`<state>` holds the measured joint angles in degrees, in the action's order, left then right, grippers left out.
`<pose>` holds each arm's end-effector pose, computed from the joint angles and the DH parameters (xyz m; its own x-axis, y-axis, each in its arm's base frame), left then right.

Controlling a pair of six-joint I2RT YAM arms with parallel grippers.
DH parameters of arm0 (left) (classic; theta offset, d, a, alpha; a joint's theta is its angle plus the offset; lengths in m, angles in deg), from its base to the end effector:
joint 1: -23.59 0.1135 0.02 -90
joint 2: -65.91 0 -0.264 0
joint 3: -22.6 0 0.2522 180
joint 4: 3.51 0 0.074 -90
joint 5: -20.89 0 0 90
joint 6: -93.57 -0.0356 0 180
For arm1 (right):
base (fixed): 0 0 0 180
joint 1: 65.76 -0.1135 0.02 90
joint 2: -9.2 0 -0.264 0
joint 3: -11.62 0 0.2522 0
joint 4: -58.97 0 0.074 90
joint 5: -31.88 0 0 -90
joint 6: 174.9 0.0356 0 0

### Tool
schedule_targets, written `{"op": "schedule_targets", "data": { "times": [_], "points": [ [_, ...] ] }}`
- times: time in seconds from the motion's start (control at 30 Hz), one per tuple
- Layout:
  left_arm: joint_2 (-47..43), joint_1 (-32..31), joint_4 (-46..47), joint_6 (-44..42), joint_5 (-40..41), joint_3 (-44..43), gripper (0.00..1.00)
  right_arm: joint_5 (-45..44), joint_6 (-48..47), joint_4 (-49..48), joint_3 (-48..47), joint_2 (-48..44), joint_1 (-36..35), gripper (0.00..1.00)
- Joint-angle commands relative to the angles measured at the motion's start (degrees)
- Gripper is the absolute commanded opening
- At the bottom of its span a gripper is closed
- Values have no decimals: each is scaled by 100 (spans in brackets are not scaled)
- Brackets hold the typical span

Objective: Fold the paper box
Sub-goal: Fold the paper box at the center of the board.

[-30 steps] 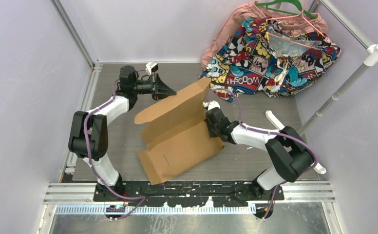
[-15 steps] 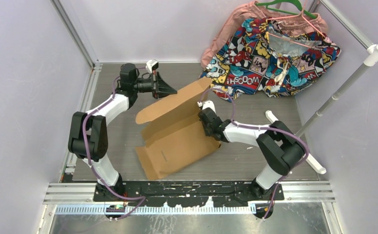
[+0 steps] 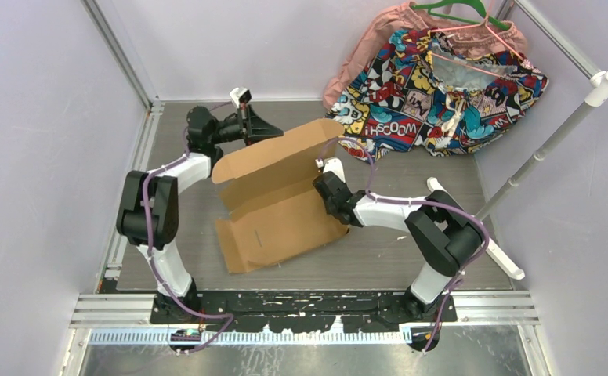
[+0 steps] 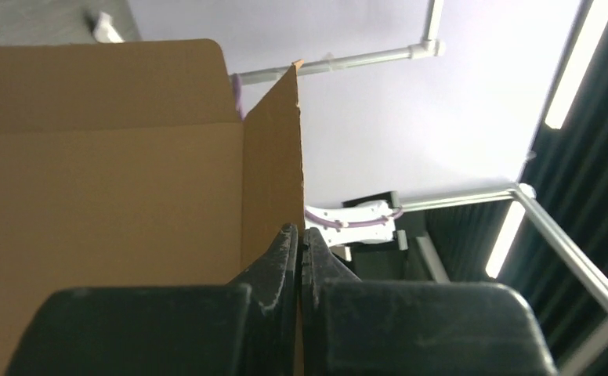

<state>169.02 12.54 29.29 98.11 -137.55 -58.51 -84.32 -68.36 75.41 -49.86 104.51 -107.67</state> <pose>0.3855 -0.1090 0.2925 -0.9786 -0.1821 -0.0960 0.1068 -0.0505 -0.9930 0.2499 0.2032 0.1545 -0.6595 -0.2487 -0.7094 -0.2103 0.9670 -0.1435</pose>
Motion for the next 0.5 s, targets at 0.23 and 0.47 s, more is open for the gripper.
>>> {"op": "schedule_targets", "data": {
  "times": [0.23,0.47],
  "points": [
    [-26,-212,2844,2040,155,824,0,-545,329,-25,-203,286,161,33],
    [-247,-259,2290,1632,197,821,1,-583,321,79,-299,238,192,1]
  ]
}}
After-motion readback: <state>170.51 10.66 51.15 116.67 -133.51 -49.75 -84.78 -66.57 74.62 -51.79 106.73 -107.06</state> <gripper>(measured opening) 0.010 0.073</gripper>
